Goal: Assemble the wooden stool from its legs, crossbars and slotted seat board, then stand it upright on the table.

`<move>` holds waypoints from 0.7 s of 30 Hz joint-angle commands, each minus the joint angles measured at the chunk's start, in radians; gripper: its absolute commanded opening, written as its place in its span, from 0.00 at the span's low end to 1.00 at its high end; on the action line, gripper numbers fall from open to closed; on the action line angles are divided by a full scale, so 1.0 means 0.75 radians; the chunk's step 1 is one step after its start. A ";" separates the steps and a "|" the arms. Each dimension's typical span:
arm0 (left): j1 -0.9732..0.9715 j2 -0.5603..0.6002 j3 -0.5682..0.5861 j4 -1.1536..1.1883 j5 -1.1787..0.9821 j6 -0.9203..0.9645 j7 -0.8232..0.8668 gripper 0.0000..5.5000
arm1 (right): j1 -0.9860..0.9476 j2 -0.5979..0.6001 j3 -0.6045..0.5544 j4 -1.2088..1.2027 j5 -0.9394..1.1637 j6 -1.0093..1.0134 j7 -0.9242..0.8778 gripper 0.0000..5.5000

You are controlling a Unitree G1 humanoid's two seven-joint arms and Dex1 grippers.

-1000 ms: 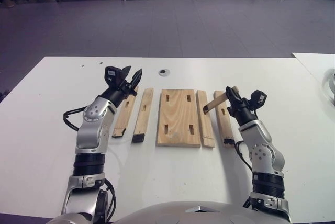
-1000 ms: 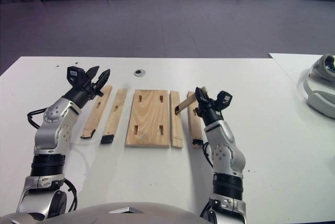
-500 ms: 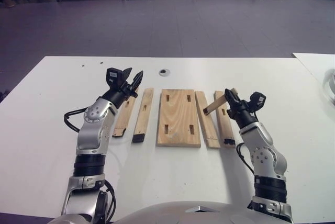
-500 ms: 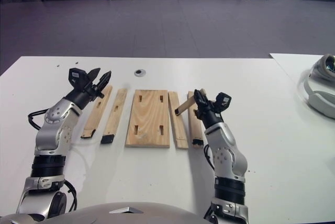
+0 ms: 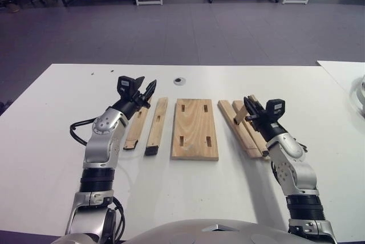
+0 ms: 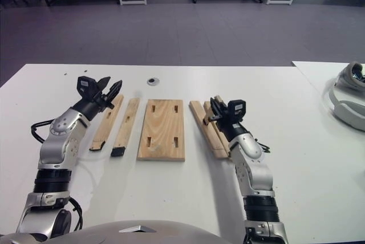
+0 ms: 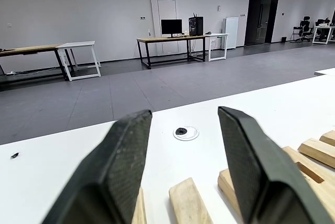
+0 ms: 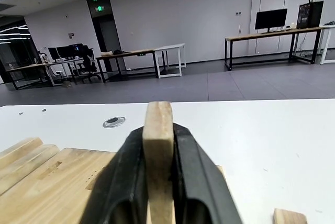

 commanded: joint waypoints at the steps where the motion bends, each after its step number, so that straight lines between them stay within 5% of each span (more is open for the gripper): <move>1: 0.019 0.021 -0.041 0.009 0.060 -0.015 0.003 0.42 | 0.141 -0.060 0.110 0.296 -0.204 0.104 -0.018 0.07; 12: 0.012 -0.004 -0.028 -0.006 0.047 -0.008 0.019 0.42 | -0.018 -0.078 0.117 0.009 -0.217 0.192 -0.073 0.07; 21: 0.042 -0.017 -0.029 -0.017 0.049 -0.012 0.034 0.42 | 0.005 -0.139 0.126 -0.176 -0.197 0.633 -0.025 0.42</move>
